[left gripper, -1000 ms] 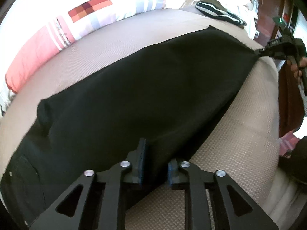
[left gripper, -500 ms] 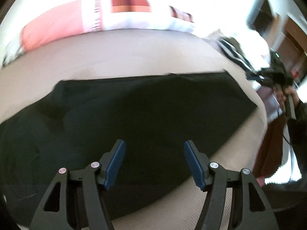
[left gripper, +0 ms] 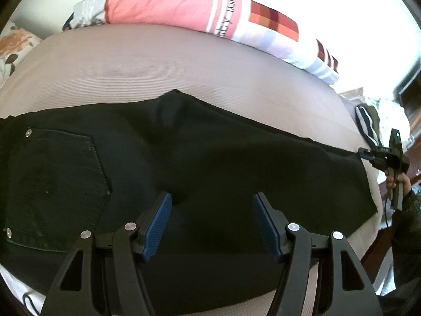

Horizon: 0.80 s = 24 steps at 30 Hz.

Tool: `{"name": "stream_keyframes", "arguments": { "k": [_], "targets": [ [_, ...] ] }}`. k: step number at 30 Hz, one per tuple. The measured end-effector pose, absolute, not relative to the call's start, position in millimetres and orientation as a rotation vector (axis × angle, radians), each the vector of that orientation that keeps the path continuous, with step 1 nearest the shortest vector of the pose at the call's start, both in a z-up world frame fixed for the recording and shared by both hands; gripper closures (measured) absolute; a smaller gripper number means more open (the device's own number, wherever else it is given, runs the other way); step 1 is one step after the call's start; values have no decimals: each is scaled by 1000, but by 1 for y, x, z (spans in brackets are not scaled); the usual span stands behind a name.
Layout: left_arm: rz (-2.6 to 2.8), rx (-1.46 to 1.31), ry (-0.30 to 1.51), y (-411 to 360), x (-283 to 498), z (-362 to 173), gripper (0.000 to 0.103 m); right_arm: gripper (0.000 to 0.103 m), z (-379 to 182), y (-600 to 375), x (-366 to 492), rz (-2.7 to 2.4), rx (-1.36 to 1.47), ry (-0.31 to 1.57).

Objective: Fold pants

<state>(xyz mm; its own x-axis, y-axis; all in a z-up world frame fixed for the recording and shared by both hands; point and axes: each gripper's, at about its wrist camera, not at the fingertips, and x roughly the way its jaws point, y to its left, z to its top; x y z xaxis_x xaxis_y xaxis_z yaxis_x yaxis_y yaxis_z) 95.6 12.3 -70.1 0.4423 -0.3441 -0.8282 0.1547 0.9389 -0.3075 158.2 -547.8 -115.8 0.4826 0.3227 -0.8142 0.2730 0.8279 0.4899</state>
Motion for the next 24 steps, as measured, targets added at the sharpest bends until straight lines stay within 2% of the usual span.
{"name": "stream_keyframes", "arguments": {
  "k": [10,14,19,24],
  "targets": [
    [-274,-191,1096,10,106,-79,38,84,-119,-546,156,155,589,1109],
    [-269,-172,1098,6,109,-80,38,99,-110,-538,146,136,530,1061],
    [-255,-159,1058,7,111,-74,38,101,-71,-527,117,-6,445,873],
    [-246,-151,1035,6,118,-76,38,101,-92,-521,128,-103,407,921]
  ]
}}
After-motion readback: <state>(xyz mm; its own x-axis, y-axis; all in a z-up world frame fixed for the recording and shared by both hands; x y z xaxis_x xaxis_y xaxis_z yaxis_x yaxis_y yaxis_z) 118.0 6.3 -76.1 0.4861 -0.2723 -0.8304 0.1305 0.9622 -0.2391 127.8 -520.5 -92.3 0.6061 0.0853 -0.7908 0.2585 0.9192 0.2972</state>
